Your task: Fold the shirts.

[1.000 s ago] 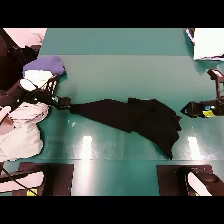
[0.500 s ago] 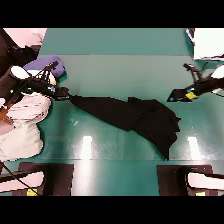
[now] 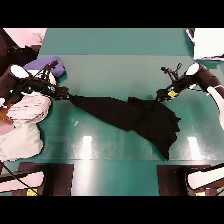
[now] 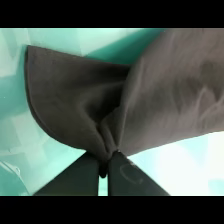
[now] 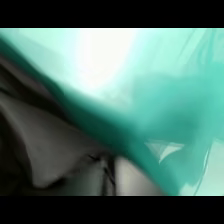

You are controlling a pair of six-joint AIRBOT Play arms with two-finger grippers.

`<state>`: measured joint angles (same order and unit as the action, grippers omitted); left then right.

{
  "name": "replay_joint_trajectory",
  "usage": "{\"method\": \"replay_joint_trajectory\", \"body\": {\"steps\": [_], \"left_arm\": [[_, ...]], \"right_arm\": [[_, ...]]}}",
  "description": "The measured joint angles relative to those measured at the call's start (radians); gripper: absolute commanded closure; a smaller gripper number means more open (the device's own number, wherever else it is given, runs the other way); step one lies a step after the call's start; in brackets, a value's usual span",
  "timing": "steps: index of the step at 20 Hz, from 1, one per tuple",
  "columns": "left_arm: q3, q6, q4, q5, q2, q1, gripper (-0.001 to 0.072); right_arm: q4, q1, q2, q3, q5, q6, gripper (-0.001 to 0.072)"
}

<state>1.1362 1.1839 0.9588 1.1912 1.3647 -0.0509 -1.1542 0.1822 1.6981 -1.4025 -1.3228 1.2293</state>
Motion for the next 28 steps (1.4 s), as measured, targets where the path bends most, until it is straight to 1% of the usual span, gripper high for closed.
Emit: {"method": "replay_joint_trajectory", "body": {"steps": [3,6,10,14,17,23,26,28], "left_arm": [[0.013,0.019,-0.002,0.009,-0.014,0.0,0.0678],[0.111,0.031,0.001,0.007,-0.067,0.0,0.0678],[0.389,0.037,0.002,0.007,-0.168,0.0,0.0677],[0.687,0.038,-0.03,0.007,-0.26,0.0,0.0677],[0.829,0.04,-0.08,0.007,-0.32,0.0,0.0677],[0.916,0.04,-0.202,-0.021,-0.441,0.0,0.0677],[0.919,0.042,-0.226,-0.017,-0.467,0.0,0.0677],[0.887,0.064,-0.209,0.012,-0.466,0.0,0.0678]], "right_arm": [[0.0,0.009,-0.011,-0.051,0.003,-0.002,0.0699],[-0.001,-0.016,-0.095,-0.143,0.012,0.013,0.07],[-0.002,-0.084,-0.292,-0.31,0.058,0.035,0.0699],[0.0,-0.145,-0.489,-0.452,0.103,0.042,0.0699],[0.0,-0.188,-0.616,-0.511,0.117,0.043,0.0699],[0.0,-0.343,-0.83,-0.545,0.138,0.045,0.07],[0.002,-0.419,-0.888,-0.548,0.133,0.055,0.07],[0.01,-0.444,-0.892,-0.549,0.103,0.076,0.07]]}}
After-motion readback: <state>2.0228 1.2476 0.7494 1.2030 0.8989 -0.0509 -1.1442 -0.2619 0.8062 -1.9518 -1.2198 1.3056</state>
